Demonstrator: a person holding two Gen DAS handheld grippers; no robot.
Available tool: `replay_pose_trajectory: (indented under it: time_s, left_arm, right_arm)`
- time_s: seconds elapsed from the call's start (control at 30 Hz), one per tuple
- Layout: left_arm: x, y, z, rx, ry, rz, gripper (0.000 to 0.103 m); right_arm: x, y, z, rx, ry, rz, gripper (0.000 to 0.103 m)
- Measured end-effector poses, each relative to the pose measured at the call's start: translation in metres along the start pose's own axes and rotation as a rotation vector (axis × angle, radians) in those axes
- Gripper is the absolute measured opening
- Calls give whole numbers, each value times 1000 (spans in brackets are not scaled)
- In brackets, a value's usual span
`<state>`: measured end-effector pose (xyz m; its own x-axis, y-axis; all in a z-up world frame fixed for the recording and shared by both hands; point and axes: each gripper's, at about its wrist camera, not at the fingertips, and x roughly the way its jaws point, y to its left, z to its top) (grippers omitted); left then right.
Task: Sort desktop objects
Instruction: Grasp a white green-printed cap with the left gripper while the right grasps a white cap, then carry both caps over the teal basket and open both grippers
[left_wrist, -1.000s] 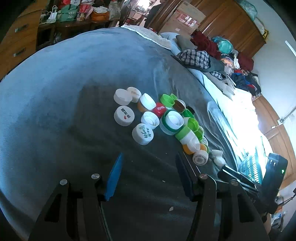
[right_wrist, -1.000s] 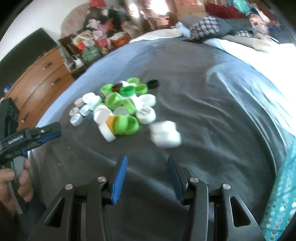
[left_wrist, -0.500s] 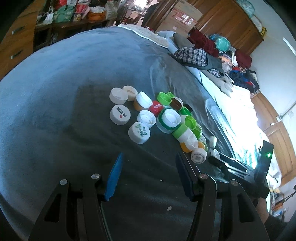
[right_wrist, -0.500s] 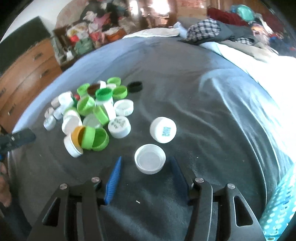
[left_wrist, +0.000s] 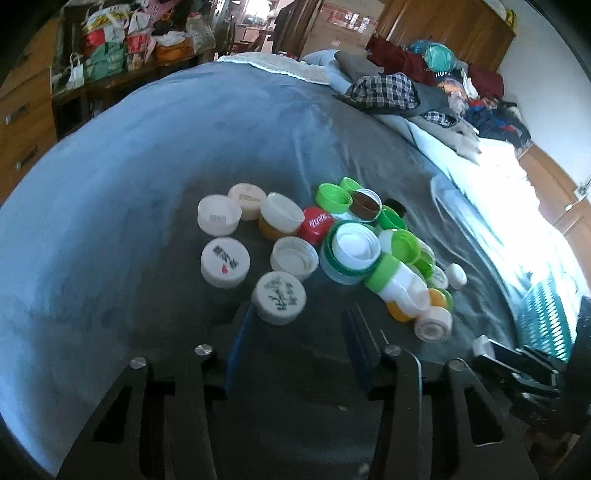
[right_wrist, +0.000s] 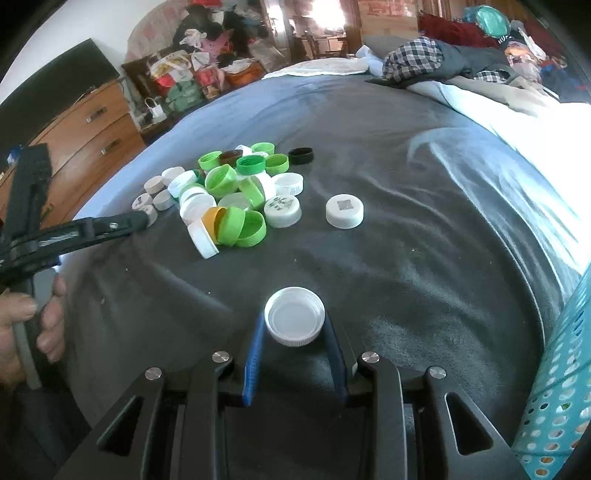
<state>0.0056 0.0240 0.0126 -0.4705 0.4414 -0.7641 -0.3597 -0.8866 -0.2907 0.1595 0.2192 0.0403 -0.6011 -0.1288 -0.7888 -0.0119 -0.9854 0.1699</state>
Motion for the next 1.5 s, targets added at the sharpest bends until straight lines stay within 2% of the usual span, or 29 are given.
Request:
replay_pose_trajectory:
  time_s: [0.03, 0.07, 0.33, 0.5, 0.63, 0.83, 0.97, 1.2, 1.33, 1.5]
  left_arm:
    - [2, -2, 0, 16, 1, 17, 22]
    - [3, -3, 1, 30, 6, 37, 21]
    - [-28, -24, -6, 88, -47, 28, 21]
    - [-60, -67, -9, 145, -61, -21, 21]
    - [-78, -117, -6, 220, -69, -87, 21]
    - [-97, -202, -1, 344, -80, -190, 21]
    - [-99, -257, -2, 415, -68, -256, 21]
    - [-88, -357, -22, 556, 21, -359, 21]
    - [-79, -401, -39, 631, 77, -342, 21]
    - [-78, -417, -50, 677, 86, -328, 21]
  right_arm:
    - [0, 0, 1, 1, 0, 1, 34]
    - [0, 0, 1, -1, 0, 0, 34]
    - [-26, 8, 4, -10, -34, 15, 34]
    - [-78, 22, 15, -59, -123, 11, 34]
    - [-115, 20, 19, -57, -174, -2, 34]
    - [-178, -9, 7, -26, -248, -98, 34]
    - [-218, -46, -10, 42, -284, -186, 34]
    - [-269, -111, -44, 192, -302, -293, 34]
    - [-278, -134, -59, 253, -286, -312, 34]
    - [-279, -138, -70, 276, -284, -306, 34]
